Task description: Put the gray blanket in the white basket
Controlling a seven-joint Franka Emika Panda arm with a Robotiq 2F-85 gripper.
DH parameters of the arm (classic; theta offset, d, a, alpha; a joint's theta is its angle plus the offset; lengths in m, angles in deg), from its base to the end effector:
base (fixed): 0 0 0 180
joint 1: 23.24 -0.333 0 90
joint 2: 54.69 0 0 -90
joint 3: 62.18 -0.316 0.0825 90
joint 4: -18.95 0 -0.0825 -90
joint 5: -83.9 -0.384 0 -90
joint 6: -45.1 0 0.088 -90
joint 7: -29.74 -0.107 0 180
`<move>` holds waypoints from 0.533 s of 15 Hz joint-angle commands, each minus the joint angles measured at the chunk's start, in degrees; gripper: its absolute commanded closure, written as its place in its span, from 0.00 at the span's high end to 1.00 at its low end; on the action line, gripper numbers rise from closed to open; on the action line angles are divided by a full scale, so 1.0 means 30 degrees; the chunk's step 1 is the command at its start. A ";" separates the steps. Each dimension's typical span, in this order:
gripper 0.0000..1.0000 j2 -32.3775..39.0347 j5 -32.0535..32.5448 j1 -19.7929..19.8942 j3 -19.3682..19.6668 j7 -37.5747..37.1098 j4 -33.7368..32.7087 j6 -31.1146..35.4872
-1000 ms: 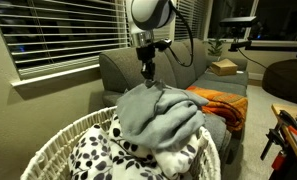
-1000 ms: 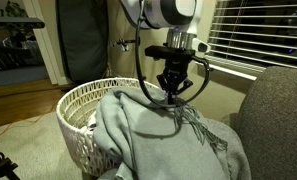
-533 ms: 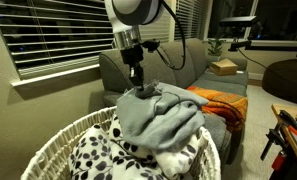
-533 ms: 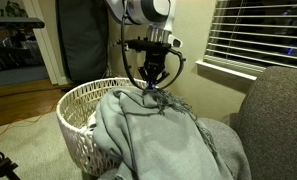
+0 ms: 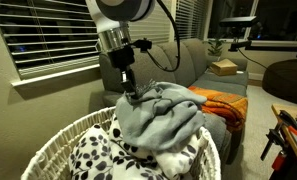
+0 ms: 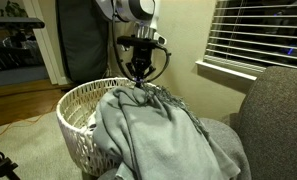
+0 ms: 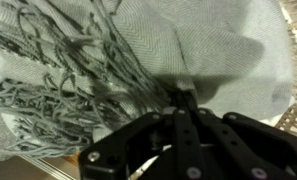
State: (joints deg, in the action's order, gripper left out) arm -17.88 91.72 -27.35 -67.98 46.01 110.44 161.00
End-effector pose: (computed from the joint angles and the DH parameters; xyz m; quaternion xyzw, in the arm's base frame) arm 0.6639 0.0999 0.2417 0.9611 0.2537 -0.1070 0.0208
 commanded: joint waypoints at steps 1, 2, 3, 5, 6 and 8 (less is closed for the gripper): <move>0.01 0.0194 0.0386 -0.0693 -0.0339 0.0657 -0.0639 -0.1020; 0.01 0.0217 0.0487 -0.0898 -0.0412 0.0774 -0.0692 -0.1116; 0.01 0.0279 0.0623 -0.1100 -0.0500 0.0867 -0.0762 -0.1182; 0.01 0.0336 0.0862 -0.1462 -0.0659 0.1048 -0.0834 -0.1375; 0.01 0.0391 0.1010 -0.1651 -0.0716 0.1102 -0.0900 -0.1487; 0.01 0.0516 0.1316 -0.2009 -0.0862 0.1312 -0.0980 -0.1702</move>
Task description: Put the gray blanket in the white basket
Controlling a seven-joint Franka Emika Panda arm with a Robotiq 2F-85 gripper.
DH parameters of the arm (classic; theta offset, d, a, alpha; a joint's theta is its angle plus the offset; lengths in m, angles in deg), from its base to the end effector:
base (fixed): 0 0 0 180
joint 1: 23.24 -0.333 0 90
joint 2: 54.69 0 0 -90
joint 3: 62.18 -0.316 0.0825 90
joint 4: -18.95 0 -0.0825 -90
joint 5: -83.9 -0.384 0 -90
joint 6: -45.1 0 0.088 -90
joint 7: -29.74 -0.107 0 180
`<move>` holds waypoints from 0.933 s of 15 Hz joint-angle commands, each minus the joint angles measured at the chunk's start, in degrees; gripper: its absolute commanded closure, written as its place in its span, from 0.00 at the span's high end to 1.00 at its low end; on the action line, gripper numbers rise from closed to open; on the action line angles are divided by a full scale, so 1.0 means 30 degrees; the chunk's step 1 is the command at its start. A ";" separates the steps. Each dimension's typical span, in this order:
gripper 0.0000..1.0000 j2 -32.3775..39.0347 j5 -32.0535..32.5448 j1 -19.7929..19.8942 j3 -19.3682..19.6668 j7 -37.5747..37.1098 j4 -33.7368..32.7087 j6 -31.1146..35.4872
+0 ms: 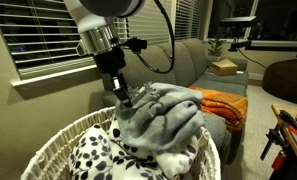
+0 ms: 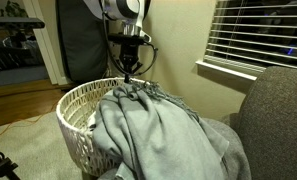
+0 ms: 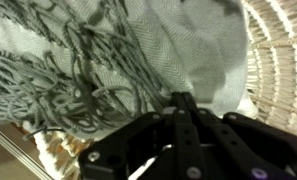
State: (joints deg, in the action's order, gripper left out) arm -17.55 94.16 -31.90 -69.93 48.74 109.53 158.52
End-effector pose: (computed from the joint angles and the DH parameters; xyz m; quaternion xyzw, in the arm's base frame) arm 0.6492 0.1681 0.2431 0.9333 0.3365 -0.1211 0.0324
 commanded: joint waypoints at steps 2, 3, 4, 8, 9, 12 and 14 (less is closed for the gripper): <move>0.01 0.0556 0.0827 -0.0925 -0.0369 0.0511 -0.0851 -0.1046; 0.01 0.0639 0.1013 -0.1122 -0.0436 0.0560 -0.0934 -0.1082; 0.01 0.0731 0.1235 -0.1343 -0.0492 0.0568 -0.1036 -0.1131; 0.01 0.1195 0.1885 -0.2112 -0.0600 0.0584 -0.1690 -0.1525; 0.27 0.1328 0.1900 -0.2172 -0.0616 0.0590 -0.1861 -0.1663; 0.38 0.1669 0.1802 -0.2170 -0.0503 0.0502 -0.2243 -0.1897; 0.51 0.1793 0.1646 -0.1933 -0.0398 0.0416 -0.2283 -0.2002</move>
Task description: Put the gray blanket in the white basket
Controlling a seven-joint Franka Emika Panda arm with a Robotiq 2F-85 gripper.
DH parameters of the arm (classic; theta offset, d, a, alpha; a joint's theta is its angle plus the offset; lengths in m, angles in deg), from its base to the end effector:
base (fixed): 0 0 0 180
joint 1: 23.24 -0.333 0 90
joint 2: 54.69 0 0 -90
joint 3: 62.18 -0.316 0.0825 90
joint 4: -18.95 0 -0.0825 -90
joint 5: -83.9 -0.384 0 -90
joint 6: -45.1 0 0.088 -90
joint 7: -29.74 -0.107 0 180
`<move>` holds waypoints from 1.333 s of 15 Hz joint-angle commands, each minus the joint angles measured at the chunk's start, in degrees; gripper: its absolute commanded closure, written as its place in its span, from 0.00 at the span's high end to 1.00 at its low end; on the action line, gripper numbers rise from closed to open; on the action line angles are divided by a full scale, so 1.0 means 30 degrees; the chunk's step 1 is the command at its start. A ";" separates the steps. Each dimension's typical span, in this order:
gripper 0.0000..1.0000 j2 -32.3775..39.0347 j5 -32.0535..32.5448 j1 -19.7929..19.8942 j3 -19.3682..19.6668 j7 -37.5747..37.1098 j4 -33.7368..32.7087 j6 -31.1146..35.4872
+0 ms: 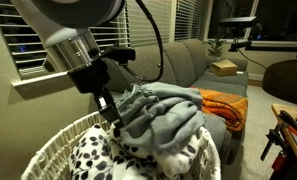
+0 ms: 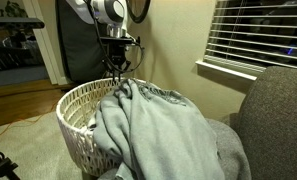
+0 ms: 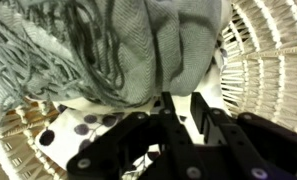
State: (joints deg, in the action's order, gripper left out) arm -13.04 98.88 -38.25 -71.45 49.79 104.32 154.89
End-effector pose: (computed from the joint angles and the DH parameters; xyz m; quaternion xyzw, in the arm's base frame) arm 0.6355 0.2489 0.2257 0.8952 0.4180 -0.1407 0.0645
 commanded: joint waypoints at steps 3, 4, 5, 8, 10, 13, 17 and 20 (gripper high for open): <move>0.69 0.0208 -0.0003 0.0554 0.0370 -0.0230 -0.0251 -0.0772; 0.77 0.0050 0.0020 0.0685 0.0498 -0.0388 0.0028 -0.0663; 0.83 -0.0061 0.0055 0.0809 0.0617 -0.0512 0.0216 -0.0587; 0.98 -0.0509 0.0061 0.1286 0.0996 -0.0954 0.0993 -0.0402; 1.00 -0.0853 0.0072 0.1576 0.1194 -0.1210 0.1617 -0.0273; 1.00 -0.1416 0.0101 0.1995 0.1450 -0.1647 0.2637 -0.0102; 1.00 -0.2205 0.0154 0.2425 0.1734 -0.2208 0.4045 0.0037; 1.00 -0.2770 0.0334 0.2727 0.1957 -0.2500 0.5041 0.0196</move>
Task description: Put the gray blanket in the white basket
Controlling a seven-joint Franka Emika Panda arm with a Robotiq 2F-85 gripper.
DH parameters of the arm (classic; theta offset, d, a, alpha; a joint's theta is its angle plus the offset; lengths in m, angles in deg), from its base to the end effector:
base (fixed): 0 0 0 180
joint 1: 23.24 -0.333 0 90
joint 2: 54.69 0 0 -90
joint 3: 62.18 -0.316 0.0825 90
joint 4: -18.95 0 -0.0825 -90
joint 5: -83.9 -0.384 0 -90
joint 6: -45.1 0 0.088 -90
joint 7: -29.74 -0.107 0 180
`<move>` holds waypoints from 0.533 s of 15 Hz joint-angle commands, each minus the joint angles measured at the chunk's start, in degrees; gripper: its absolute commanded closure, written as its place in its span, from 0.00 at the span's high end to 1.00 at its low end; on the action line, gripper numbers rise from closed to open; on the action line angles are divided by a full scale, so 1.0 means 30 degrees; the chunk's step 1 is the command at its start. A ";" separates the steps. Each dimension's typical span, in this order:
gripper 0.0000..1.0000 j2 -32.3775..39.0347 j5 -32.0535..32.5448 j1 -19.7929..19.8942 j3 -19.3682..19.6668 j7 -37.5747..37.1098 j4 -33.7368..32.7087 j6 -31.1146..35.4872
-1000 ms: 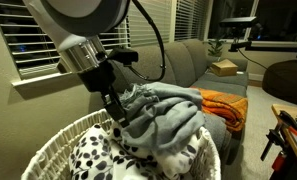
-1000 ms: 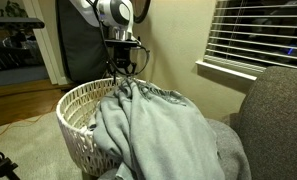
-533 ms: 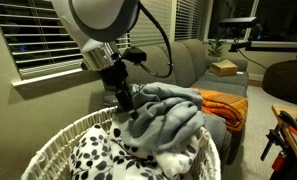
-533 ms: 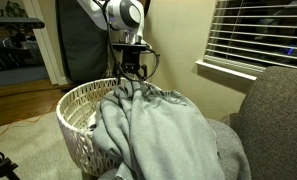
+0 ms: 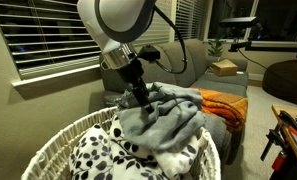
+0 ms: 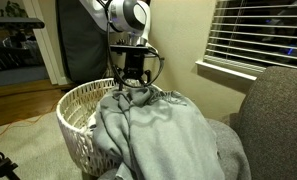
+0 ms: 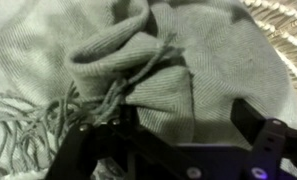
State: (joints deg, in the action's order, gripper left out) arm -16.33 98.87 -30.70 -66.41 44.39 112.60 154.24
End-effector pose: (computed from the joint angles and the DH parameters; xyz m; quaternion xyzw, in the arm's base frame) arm 0.6337 0.1077 0.2031 0.9348 0.2833 -0.1973 0.0833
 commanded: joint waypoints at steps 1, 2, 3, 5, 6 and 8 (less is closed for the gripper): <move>1.00 -0.1847 0.0425 0.0280 0.0386 -0.0741 0.2562 0.0464; 1.00 -0.1947 0.0492 0.0366 0.0514 -0.0749 0.2717 0.0453; 1.00 -0.2134 0.0588 0.0437 0.0643 -0.0783 0.2926 0.0459; 1.00 -0.2468 0.0884 0.0585 0.0966 -0.0976 0.3292 0.0623; 1.00 -0.2695 0.1046 0.0670 0.1132 -0.1094 0.3487 0.0660; 1.00 -0.2979 0.1384 0.0872 0.1423 -0.1343 0.3710 0.0641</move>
State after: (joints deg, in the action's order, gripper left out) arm -20.56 100.82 -28.89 -63.15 42.89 118.39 154.43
